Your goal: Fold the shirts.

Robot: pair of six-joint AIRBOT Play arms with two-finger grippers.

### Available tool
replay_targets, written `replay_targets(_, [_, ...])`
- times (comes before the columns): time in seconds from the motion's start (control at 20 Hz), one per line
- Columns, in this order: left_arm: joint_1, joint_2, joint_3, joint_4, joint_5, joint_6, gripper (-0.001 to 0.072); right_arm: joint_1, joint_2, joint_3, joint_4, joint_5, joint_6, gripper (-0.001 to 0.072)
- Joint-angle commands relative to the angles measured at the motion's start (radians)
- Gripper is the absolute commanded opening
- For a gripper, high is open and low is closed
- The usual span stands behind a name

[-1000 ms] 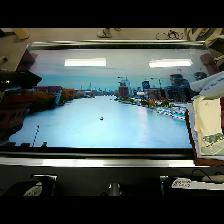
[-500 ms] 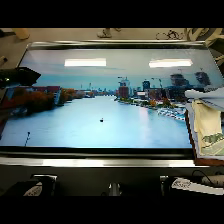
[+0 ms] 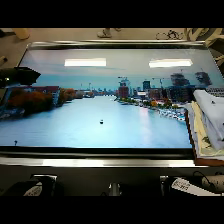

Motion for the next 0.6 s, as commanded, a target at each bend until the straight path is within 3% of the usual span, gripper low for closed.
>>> replay_targets(0.0, [0.0,0.0,0.001,0.0,0.0,0.0,0.0027,0.0,0.005,-0.138,-0.076,-0.056,-0.019,0.0032])
replay_targets(0.05, [0.0,0.0,0.001,0.0,0.0,0.0,0.0027,0.0,0.005,-0.148,-0.079,-0.089,-0.012,0.0191])
replay_targets(0.1, [0.0,0.0,0.001,0.0,0.001,0.0,0.0027,0.0,0.005,-0.144,-0.079,-0.114,-0.012,0.0568])
replay_targets(0.15, [0.0,0.0,0.001,0.0,0.001,0.0,0.0027,0.0,0.005,-0.13,-0.085,-0.125,-0.034,0.0701])
replay_targets(0.35, [-0.001,-0.002,0.002,0.016,0.004,0.001,0.0024,0.001,0.005,0.124,-0.197,-0.158,-0.1,0.07])
replay_targets(0.45, [-0.029,-0.039,0.042,0.182,-0.006,-0.039,0.0023,0.043,0.005,0.325,-0.125,-0.277,-0.156,0.0698])
replay_targets(0.55, [-0.082,-0.144,0.137,0.433,-0.08,-0.15,0.0023,0.187,0.005,0.483,-0.053,-0.445,-0.19,0.0694])
